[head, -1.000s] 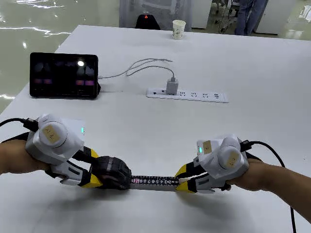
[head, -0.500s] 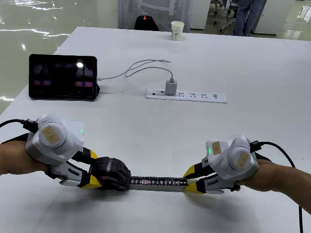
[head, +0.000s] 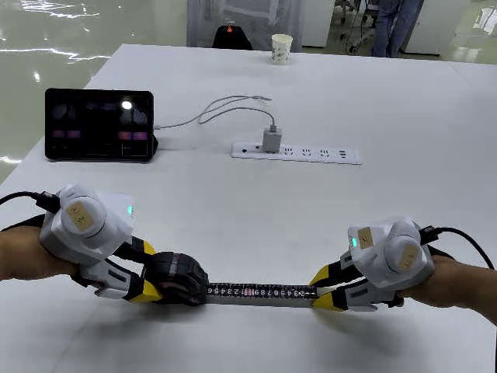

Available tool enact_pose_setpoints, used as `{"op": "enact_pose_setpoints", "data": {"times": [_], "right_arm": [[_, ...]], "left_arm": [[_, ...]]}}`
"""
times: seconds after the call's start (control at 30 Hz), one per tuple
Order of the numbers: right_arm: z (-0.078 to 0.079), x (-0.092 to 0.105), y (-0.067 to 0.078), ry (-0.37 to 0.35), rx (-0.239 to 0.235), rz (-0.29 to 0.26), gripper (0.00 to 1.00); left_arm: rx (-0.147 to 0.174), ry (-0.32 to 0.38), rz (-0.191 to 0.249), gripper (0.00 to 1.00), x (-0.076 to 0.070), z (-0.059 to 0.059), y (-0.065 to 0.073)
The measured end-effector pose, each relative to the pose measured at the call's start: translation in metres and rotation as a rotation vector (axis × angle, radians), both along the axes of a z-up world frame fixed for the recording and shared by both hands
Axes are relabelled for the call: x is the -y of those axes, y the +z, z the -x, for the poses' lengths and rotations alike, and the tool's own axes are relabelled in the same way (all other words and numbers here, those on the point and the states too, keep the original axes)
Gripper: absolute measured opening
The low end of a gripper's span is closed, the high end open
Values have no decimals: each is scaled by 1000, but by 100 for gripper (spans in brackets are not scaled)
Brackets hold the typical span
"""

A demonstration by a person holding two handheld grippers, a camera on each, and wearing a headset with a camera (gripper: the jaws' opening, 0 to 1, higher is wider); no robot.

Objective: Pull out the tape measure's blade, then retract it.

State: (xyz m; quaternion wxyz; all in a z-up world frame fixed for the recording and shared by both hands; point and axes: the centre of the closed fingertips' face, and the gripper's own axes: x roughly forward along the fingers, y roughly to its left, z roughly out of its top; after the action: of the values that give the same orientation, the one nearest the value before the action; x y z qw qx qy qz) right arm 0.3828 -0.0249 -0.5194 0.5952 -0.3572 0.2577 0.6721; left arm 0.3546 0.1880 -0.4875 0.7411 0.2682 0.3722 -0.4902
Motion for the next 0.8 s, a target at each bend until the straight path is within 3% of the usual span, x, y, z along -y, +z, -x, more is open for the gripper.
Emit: {"op": "enact_pose_setpoints", "data": {"times": [0.8], "right_arm": [[-7, 39, -1, -22, 9, 45, 9]], "left_arm": [[-6, -1, 0, 25, 2, -1, -1]]}}
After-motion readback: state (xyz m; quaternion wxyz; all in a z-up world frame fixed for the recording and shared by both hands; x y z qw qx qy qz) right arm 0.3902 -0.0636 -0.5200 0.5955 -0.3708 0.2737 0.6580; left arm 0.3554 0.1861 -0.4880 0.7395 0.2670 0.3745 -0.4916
